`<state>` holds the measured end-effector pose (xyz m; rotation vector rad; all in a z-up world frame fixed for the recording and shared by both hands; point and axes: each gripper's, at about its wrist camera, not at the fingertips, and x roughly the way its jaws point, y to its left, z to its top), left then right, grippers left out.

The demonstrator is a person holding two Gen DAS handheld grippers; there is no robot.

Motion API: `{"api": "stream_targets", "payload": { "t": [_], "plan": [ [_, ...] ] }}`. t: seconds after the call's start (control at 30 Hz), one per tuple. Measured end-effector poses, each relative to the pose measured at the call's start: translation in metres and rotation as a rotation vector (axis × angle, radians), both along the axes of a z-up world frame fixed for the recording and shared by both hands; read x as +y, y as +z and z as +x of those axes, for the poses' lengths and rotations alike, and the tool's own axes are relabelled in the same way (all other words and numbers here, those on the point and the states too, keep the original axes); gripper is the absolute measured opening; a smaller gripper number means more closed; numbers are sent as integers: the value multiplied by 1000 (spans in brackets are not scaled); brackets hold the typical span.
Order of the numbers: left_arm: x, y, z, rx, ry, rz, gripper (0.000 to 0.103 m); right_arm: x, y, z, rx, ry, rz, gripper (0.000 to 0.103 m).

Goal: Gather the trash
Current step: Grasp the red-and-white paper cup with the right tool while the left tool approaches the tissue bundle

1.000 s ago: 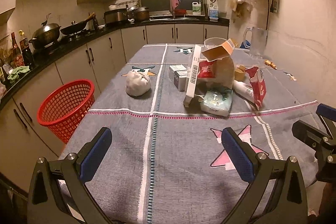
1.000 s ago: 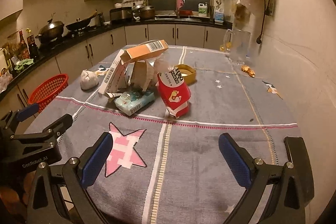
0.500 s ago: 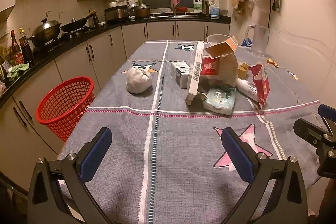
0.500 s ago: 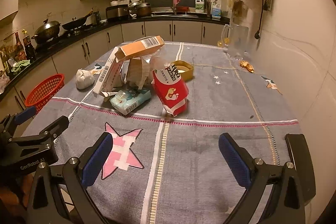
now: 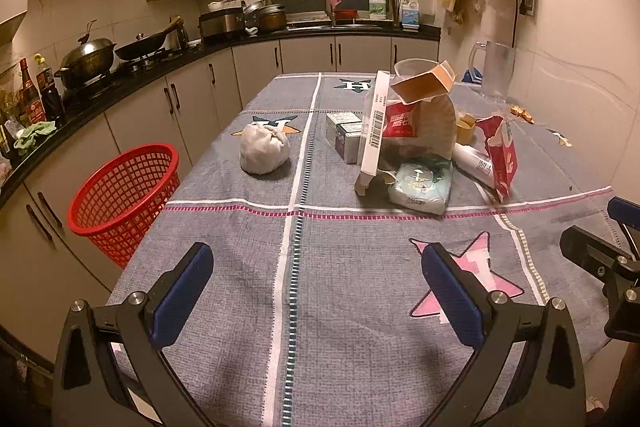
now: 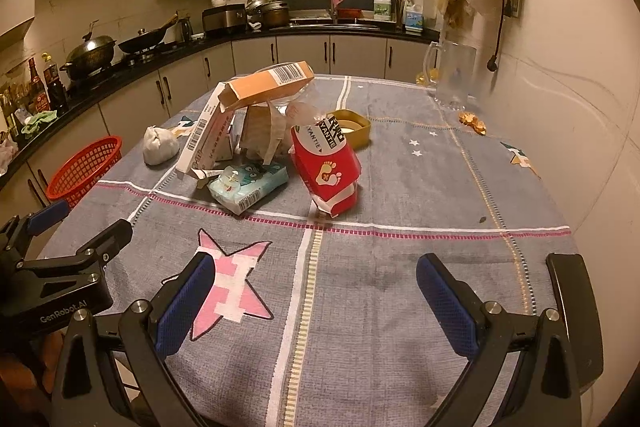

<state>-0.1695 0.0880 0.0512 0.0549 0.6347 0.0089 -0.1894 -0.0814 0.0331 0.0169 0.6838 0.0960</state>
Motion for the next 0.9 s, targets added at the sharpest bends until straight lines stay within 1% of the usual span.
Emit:
{"api": "stream_targets", "payload": {
  "t": [0.7,0.9],
  "plan": [
    [0,-2,4,16,-6,8,103,3,-7,7,29,6,-4,102],
    [3,-1,10,17,10,12,103,1,-9,11,29,6,-9,102]
  ]
}}
